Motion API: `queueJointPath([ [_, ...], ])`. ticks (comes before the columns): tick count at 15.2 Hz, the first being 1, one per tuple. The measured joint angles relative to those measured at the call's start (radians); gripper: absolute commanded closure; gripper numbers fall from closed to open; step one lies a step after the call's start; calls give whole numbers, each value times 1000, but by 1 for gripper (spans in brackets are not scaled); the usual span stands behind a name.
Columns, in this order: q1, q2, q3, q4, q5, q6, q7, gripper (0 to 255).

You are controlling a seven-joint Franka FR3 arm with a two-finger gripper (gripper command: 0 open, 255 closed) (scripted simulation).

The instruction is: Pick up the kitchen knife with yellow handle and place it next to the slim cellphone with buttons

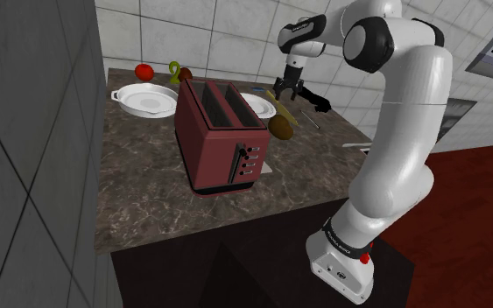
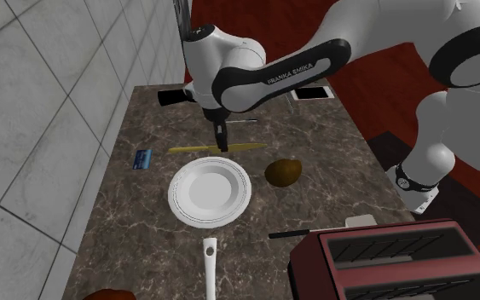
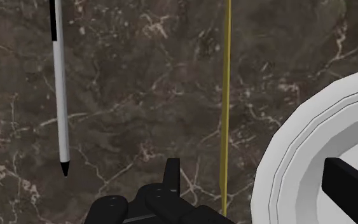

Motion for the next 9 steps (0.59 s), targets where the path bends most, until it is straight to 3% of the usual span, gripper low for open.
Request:
queueJointPath([
  [3, -16, 51, 2, 48, 15, 1, -3, 0],
  [9, -21, 76, 6, 6, 24, 67, -10, 0],
])
